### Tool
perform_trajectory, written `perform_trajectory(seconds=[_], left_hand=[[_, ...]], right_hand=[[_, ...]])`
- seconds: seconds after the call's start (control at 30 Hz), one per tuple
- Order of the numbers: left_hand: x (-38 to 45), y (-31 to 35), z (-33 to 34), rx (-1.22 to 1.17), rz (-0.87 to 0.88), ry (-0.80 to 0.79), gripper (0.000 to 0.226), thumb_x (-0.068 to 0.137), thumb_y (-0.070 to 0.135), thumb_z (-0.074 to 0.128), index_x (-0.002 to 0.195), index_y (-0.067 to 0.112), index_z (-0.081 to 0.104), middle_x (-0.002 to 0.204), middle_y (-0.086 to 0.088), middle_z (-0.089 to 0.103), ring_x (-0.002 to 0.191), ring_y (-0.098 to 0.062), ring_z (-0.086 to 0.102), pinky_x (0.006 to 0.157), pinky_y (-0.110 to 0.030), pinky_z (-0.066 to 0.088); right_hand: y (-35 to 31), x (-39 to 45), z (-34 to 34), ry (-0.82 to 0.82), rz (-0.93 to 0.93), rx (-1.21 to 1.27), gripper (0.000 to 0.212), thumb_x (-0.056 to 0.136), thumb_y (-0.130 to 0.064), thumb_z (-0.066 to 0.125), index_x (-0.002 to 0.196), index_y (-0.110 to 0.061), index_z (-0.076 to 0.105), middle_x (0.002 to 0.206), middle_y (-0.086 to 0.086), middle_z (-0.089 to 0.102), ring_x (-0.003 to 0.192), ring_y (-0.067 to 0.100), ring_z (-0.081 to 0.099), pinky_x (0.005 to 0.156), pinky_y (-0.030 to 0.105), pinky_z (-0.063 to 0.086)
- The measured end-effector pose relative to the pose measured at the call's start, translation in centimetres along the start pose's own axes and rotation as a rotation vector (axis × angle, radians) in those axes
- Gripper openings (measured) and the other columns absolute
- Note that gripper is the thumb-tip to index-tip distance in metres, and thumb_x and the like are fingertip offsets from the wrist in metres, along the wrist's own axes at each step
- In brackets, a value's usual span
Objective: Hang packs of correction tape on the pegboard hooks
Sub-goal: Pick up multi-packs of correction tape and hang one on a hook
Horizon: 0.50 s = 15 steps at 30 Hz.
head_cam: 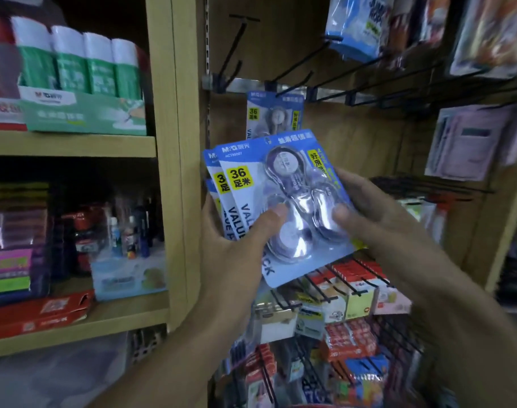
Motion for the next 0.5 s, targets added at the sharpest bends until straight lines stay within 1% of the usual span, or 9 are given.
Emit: perform_trajectory(seconds=[0.03, 0.07, 0.1, 0.13, 0.2, 0.27, 0.33, 0.4, 0.5], left_hand=[[-0.1, -0.2, 0.1, -0.007, -0.008, 0.007, 0.071, 0.058, 0.030, 0.086, 0.123, 0.030, 0.057, 0.109, 0.000, 0.074, 0.092, -0.029, 0.074, 0.073, -0.048, 0.059], [-0.1, -0.4, 0.3, -0.014, -0.009, 0.013, 0.068, 0.059, 0.032, 0.083, 0.122, 0.030, 0.057, 0.109, 0.001, 0.074, 0.093, -0.027, 0.074, 0.075, -0.049, 0.059], [-0.1, -0.6, 0.4, -0.018, -0.008, 0.021, 0.067, 0.060, 0.035, 0.081, 0.122, 0.030, 0.057, 0.109, 0.003, 0.074, 0.094, -0.024, 0.074, 0.080, -0.051, 0.058], [-0.1, -0.6, 0.5, -0.017, -0.007, 0.027, 0.068, 0.058, 0.038, 0.081, 0.122, 0.031, 0.058, 0.110, 0.005, 0.074, 0.096, -0.021, 0.074, 0.084, -0.050, 0.057], [0.1, -0.5, 0.8, -0.002, -0.005, 0.035, 0.077, 0.054, 0.045, 0.082, 0.125, 0.033, 0.056, 0.112, 0.008, 0.073, 0.099, -0.017, 0.073, 0.088, -0.047, 0.056], [0.3, -0.6, 1.0, 0.010, -0.010, 0.026, 0.079, 0.056, 0.043, 0.083, 0.128, 0.034, 0.054, 0.115, 0.009, 0.072, 0.101, -0.018, 0.072, 0.088, -0.045, 0.056], [0.4, -0.8, 1.2, 0.022, -0.013, 0.018, 0.070, 0.063, 0.034, 0.081, 0.128, 0.034, 0.054, 0.114, 0.008, 0.072, 0.100, -0.018, 0.073, 0.086, -0.044, 0.058], [0.3, -1.2, 1.3, 0.026, -0.018, 0.021, 0.064, 0.070, 0.026, 0.078, 0.129, 0.035, 0.054, 0.113, 0.007, 0.072, 0.099, -0.019, 0.073, 0.086, -0.045, 0.058], [0.1, -1.3, 1.5, 0.044, -0.003, 0.032, 0.066, 0.070, 0.027, 0.078, 0.130, 0.036, 0.053, 0.116, 0.006, 0.071, 0.102, -0.021, 0.071, 0.089, -0.047, 0.056]], right_hand=[[0.1, -0.5, 0.4, 0.009, -0.006, -0.019, 0.072, 0.073, -0.040, 0.088, 0.137, -0.036, 0.055, 0.127, -0.022, 0.068, 0.116, 0.002, 0.066, 0.087, 0.018, 0.056], [0.4, -0.7, 0.4, 0.030, -0.013, -0.020, 0.071, 0.073, -0.029, 0.087, 0.136, -0.036, 0.055, 0.123, -0.024, 0.069, 0.111, 0.001, 0.068, 0.082, 0.015, 0.056], [0.2, -0.7, 0.5, 0.058, -0.022, -0.008, 0.069, 0.072, -0.024, 0.085, 0.135, -0.035, 0.057, 0.121, -0.024, 0.070, 0.108, 0.001, 0.070, 0.080, 0.013, 0.056], [0.3, -0.6, 0.3, 0.081, -0.021, 0.016, 0.066, 0.072, -0.023, 0.082, 0.133, -0.034, 0.059, 0.120, -0.024, 0.070, 0.106, 0.000, 0.070, 0.078, 0.013, 0.057], [0.7, -0.1, -0.4, 0.118, 0.012, 0.074, 0.057, 0.075, -0.025, 0.078, 0.129, -0.034, 0.061, 0.112, -0.030, 0.070, 0.100, -0.003, 0.071, 0.073, 0.014, 0.058], [0.9, 0.3, -1.3, 0.166, 0.027, 0.108, 0.049, 0.082, -0.025, 0.075, 0.127, -0.034, 0.060, 0.104, -0.032, 0.071, 0.094, -0.002, 0.073, 0.068, 0.019, 0.061], [1.5, 0.8, -2.6, 0.214, 0.029, 0.121, 0.048, 0.085, -0.026, 0.074, 0.131, -0.032, 0.058, 0.110, -0.026, 0.072, 0.096, 0.003, 0.074, 0.068, 0.024, 0.062], [1.8, 1.6, -3.9, 0.252, 0.022, 0.120, 0.056, 0.084, -0.029, 0.076, 0.136, -0.031, 0.056, 0.123, -0.018, 0.068, 0.102, 0.005, 0.073, 0.074, 0.022, 0.060], [1.7, 3.3, -6.3, 0.304, -0.055, 0.113, 0.069, 0.075, -0.032, 0.080, 0.140, -0.025, 0.056, 0.131, -0.010, 0.067, 0.105, 0.008, 0.072, 0.079, 0.023, 0.060]])
Point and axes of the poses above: each hand's wrist, its own x-axis towards the middle knuckle, its own z-axis out of the palm, y = z × x, the point moved 6 cm from there along x, towards the middle knuckle
